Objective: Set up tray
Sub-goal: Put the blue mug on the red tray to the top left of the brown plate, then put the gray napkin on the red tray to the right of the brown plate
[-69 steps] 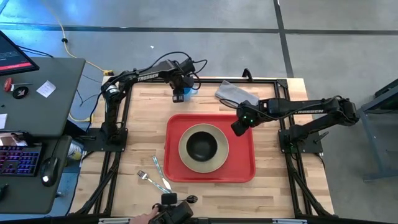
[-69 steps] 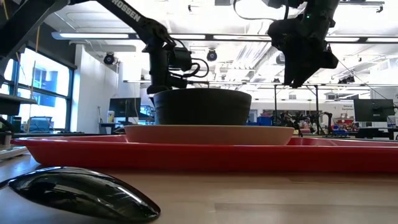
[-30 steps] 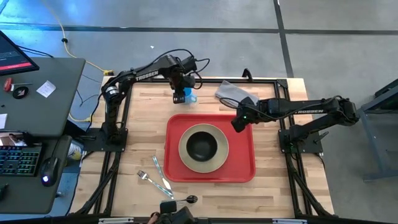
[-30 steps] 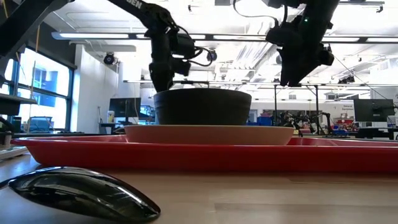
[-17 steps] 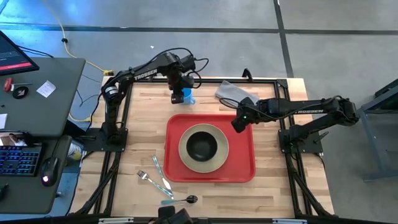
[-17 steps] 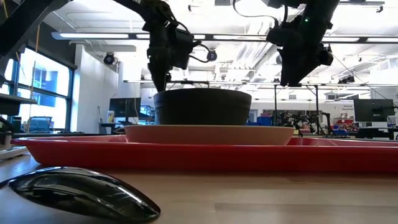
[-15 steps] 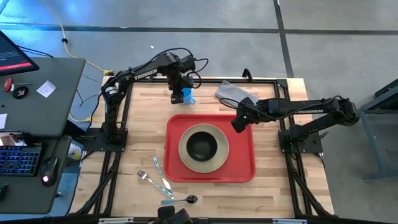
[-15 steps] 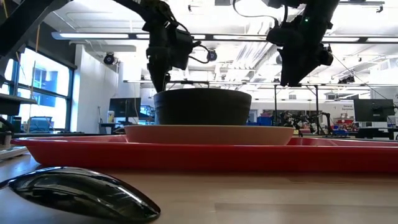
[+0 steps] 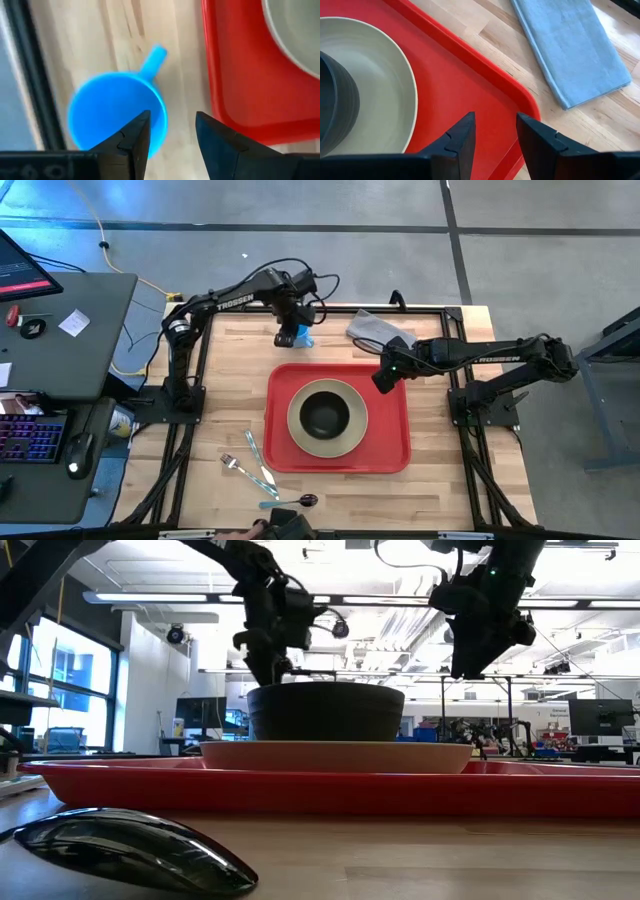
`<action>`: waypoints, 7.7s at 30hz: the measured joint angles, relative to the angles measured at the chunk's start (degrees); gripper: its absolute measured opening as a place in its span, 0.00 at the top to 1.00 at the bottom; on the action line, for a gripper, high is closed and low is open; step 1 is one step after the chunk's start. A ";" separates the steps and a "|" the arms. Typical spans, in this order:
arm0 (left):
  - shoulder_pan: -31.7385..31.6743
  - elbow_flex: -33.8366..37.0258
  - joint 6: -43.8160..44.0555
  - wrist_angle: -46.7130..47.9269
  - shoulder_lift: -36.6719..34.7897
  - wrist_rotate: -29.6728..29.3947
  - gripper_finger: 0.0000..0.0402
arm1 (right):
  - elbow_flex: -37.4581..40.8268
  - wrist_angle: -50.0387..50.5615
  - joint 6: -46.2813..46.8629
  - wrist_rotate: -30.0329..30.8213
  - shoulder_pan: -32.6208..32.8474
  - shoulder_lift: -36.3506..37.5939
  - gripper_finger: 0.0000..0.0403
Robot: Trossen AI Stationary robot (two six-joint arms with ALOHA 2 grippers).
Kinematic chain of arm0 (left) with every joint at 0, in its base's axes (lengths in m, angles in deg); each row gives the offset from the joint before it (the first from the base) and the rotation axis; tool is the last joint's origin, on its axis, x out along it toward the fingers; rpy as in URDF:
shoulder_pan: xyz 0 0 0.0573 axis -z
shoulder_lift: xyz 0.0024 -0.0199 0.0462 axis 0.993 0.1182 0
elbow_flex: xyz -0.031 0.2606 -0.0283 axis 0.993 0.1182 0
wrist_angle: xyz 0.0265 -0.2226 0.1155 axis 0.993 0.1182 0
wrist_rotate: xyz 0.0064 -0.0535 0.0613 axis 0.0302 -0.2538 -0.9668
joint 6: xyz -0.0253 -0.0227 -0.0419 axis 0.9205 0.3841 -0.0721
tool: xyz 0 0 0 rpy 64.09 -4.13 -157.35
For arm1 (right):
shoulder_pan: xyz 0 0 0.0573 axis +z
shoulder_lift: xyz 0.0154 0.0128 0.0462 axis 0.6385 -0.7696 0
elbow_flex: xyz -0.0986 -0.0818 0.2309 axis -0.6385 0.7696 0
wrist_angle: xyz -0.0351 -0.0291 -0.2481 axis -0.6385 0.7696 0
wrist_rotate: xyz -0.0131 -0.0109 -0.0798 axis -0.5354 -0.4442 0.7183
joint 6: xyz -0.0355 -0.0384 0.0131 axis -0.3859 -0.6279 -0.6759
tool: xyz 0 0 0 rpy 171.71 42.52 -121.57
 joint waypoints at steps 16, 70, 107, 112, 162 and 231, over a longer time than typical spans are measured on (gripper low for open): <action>0.79 7.19 6.07 -6.23 0.10 -12.49 0.54 | 0.01 0.01 0.05 -1.83 0.00 -0.02 0.67; 5.51 -5.17 20.08 13.86 1.34 -9.82 0.92 | 0.01 -1.47 -7.38 -2.47 -1.24 -0.02 0.67; 24.79 6.71 56.81 3.65 0.09 -7.35 0.91 | 0.01 -2.65 -24.41 -8.20 -3.89 -0.02 0.67; 24.81 10.74 56.11 3.00 -0.26 -7.34 0.90 | 0.01 -1.60 -24.41 -8.00 -3.89 -0.02 0.67; 24.74 -1.64 55.55 10.10 -3.10 -7.21 0.61 | 0.01 -7.85 -14.52 -12.42 -6.13 -0.02 0.67; 20.78 -20.41 60.56 -9.43 -17.42 -4.11 0.61 | -0.25 -7.92 -51.58 -14.15 -34.91 -29.23 0.50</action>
